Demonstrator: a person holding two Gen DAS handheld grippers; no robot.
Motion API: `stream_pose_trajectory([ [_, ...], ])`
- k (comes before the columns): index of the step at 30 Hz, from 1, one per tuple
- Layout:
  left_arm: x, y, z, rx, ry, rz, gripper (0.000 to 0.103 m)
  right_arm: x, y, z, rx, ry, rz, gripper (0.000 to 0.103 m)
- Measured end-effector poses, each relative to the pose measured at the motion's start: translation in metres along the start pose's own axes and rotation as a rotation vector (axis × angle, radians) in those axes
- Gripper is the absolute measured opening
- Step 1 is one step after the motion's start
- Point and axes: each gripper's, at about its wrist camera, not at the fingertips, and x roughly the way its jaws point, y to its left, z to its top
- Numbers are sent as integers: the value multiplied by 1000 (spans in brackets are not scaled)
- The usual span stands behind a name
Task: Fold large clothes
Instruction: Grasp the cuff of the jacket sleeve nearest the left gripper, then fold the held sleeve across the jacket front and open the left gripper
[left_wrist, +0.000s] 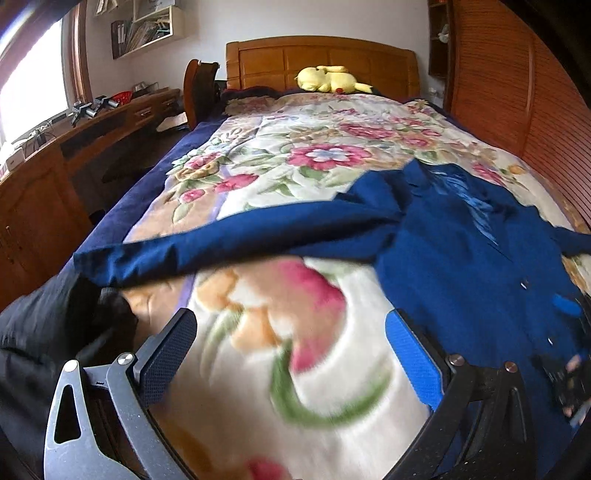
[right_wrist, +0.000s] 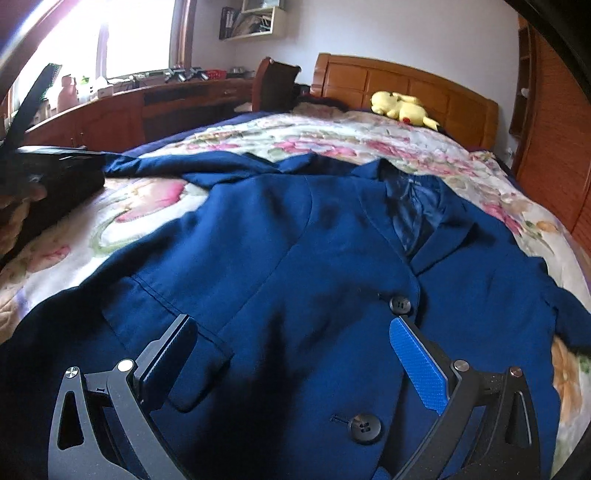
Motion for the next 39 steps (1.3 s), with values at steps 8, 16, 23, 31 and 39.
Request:
stream_pose_trajectory([
  [8,59,26,34,-5,68,78,95,14,0,3,32,15,19,103],
  [16,102,38,39,6,131,145,87,17,3,7,42,22,10,103],
  [23,135,40,38,75,182,216,70,18,4,6,44,21,11,103],
  [31,150,43,45,128,198,245,8,21,0,5,61,31,24,103],
  [39,86,9,80,148,46,217,2,24,-5,6,88,31,36,103],
])
